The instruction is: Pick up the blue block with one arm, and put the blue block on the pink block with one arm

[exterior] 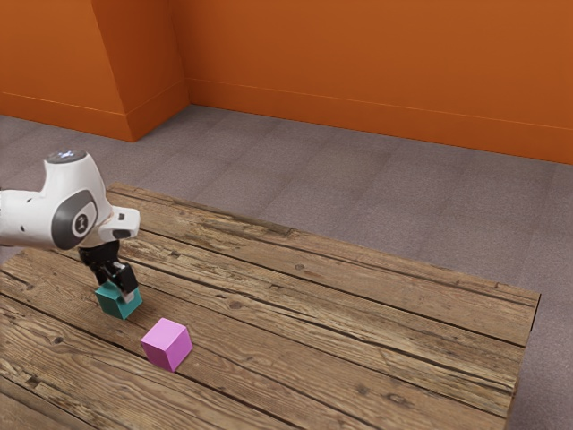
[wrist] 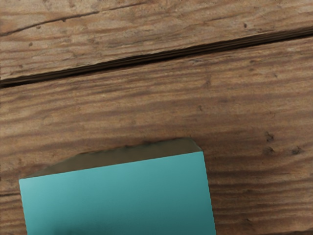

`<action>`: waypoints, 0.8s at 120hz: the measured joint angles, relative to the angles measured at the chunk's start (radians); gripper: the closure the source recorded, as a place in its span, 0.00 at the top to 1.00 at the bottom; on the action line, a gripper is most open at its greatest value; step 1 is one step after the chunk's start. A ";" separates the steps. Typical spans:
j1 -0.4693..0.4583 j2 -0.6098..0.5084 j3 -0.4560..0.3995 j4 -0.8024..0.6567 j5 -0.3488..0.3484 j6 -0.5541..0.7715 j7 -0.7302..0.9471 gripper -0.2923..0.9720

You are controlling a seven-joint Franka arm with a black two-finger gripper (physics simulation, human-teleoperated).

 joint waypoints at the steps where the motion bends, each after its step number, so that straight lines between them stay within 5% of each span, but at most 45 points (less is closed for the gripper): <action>1: 0.000 0.001 0.000 0.001 0.000 0.000 0.000 0.77; 96: 0.010 0.053 -0.002 0.018 -0.001 0.007 -0.002 0.71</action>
